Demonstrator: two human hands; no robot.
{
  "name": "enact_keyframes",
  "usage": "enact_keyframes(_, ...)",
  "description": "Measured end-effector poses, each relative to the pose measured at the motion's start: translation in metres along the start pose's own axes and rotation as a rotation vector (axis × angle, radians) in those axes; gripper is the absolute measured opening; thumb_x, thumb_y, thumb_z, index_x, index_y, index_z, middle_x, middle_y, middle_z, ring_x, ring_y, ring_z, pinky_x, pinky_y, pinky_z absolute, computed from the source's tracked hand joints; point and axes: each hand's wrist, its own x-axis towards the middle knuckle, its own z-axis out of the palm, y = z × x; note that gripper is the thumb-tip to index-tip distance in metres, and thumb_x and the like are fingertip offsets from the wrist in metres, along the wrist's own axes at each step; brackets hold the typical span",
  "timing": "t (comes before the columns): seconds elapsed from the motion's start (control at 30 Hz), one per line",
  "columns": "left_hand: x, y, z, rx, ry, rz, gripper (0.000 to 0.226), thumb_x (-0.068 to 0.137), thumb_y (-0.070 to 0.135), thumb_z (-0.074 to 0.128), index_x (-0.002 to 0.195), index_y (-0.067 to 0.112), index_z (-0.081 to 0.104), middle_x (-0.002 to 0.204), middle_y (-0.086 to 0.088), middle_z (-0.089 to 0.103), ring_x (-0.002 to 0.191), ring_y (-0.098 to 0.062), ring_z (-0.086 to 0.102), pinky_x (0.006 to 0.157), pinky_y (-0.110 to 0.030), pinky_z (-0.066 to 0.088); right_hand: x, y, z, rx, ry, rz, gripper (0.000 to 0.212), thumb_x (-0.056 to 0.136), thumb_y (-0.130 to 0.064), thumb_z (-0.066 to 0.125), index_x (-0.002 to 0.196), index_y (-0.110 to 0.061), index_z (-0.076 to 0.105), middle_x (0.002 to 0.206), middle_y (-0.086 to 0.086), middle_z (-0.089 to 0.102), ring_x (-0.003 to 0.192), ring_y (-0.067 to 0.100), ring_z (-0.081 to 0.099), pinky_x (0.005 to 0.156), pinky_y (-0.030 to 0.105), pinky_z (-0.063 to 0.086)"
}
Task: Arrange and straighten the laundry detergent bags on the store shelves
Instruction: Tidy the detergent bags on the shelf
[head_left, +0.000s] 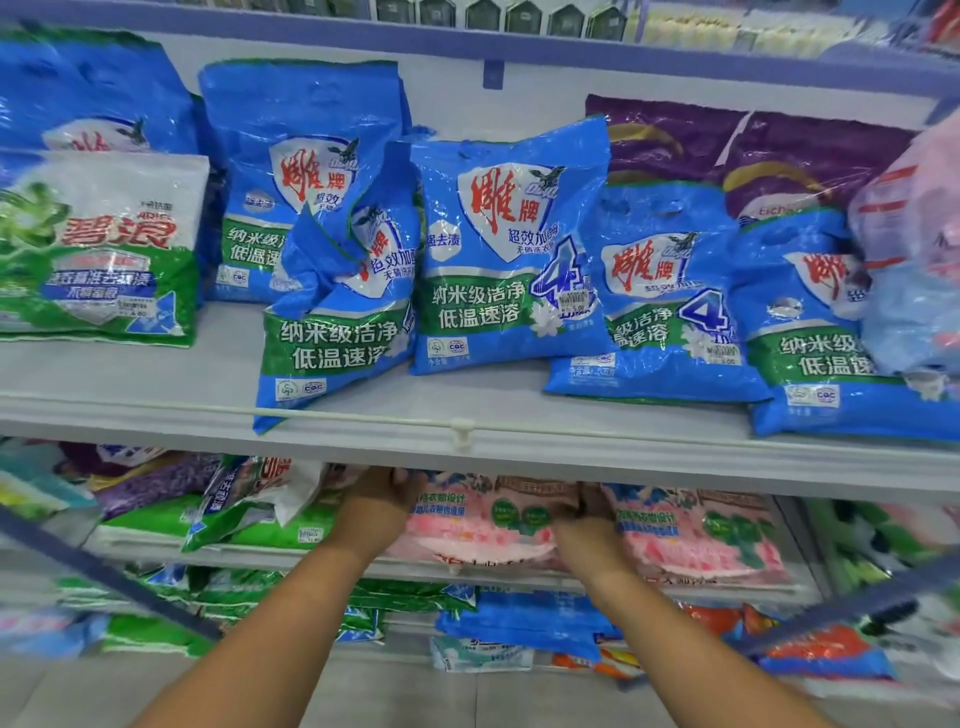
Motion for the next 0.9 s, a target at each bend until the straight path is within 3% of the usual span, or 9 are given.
enact_keyframes(0.1,-0.010,0.010,-0.003,0.262,0.033,0.100,0.029,0.100,0.039,0.054,0.101,0.015,0.070,0.098,-0.009,0.070,0.091,-0.026,0.065,0.083,-0.034,0.051,0.003,-0.008,-0.006,-0.346,-0.043,-0.021,0.042,0.104,-0.027,0.047,0.143,-0.016,0.040,0.120,0.007,0.061,0.076,0.011,0.059,0.053,0.018,0.045)
enact_keyframes(0.17,-0.020,0.025,-0.005,0.408,0.000,0.149,0.032,0.098,0.053,0.052,0.111,0.027,0.065,0.106,-0.005,0.069,0.098,-0.023,0.065,0.081,-0.030,0.050,0.000,-0.019,-0.011,-0.578,-0.088,-0.014,0.047,0.104,-0.037,0.046,0.144,-0.013,0.041,0.128,0.011,0.059,0.080,0.015,0.061,0.059,0.021,0.049)
enact_keyframes(0.27,-0.035,0.032,0.003,0.504,-0.218,0.132,0.068,0.086,0.085,0.033,0.143,0.047,0.036,0.125,0.000,0.067,0.107,-0.021,0.065,0.083,-0.030,0.050,-0.017,-0.025,-0.004,-0.868,-0.122,-0.065,0.051,0.099,-0.063,0.037,0.116,-0.020,0.058,0.098,0.002,0.068,0.082,0.017,0.066,0.068,0.029,0.052)
enact_keyframes(0.33,-0.037,0.023,0.010,0.565,-0.194,0.154,0.082,0.086,0.085,0.026,0.155,0.041,0.023,0.145,-0.001,0.055,0.132,-0.023,0.053,0.099,-0.032,0.048,-0.027,-0.017,0.010,-0.991,-0.039,-0.204,0.057,0.097,-0.068,0.031,0.126,-0.027,0.058,0.117,0.001,0.065,0.108,0.022,0.062,0.094,0.035,0.049)
enact_keyframes(0.43,-0.037,0.015,0.009,0.549,-0.138,0.204,0.083,0.088,0.082,0.030,0.157,0.038,0.021,0.163,0.004,0.031,0.152,-0.022,0.021,0.116,-0.032,0.033,-0.024,0.003,0.025,-0.998,0.001,-0.350,0.067,0.101,-0.063,0.021,0.156,-0.026,0.031,0.164,0.003,0.025,0.152,0.028,0.017,0.124,0.039,0.006)
enact_keyframes(0.57,-0.036,0.004,0.014,0.535,-0.150,0.227,0.088,0.084,0.086,0.031,0.158,0.038,0.025,0.163,0.006,0.031,0.153,-0.021,0.019,0.121,-0.032,0.025,-0.020,0.019,0.019,-0.859,-0.124,-0.350,0.085,0.088,-0.072,0.000,0.160,-0.028,-0.005,0.161,-0.012,-0.021,0.152,0.017,-0.022,0.125,0.035,-0.007)
enact_keyframes(0.7,-0.035,-0.001,0.016,0.562,-0.136,0.221,0.100,0.073,0.095,0.010,0.152,0.040,0.036,0.141,0.003,0.058,0.135,-0.023,0.048,0.110,-0.034,0.042,-0.026,0.014,0.021,-0.907,-0.111,-0.328,0.100,0.069,-0.074,-0.015,0.158,-0.027,-0.012,0.151,-0.015,-0.029,0.143,0.009,-0.030,0.117,0.027,-0.018)
enact_keyframes(0.8,-0.032,0.000,0.016,0.535,-0.139,0.226,0.085,0.085,0.085,0.026,0.158,0.042,0.020,0.163,0.005,0.031,0.151,-0.025,0.022,0.121,-0.037,0.026,-0.026,0.015,0.028,-0.879,-0.080,-0.290,0.101,0.069,-0.074,-0.016,0.159,-0.028,-0.010,0.159,-0.014,-0.025,0.144,0.011,-0.031,0.116,0.025,-0.017)
enact_keyframes(0.9,-0.036,0.007,0.014,0.551,-0.139,0.242,0.078,0.092,0.077,0.030,0.159,0.045,0.006,0.169,0.006,0.011,0.156,-0.024,0.005,0.126,-0.041,0.010,-0.036,0.016,0.024,-0.804,-0.073,-0.272,0.107,0.067,-0.076,-0.014,0.161,-0.029,0.004,0.168,-0.008,-0.007,0.155,0.015,-0.010,0.121,0.025,-0.001)
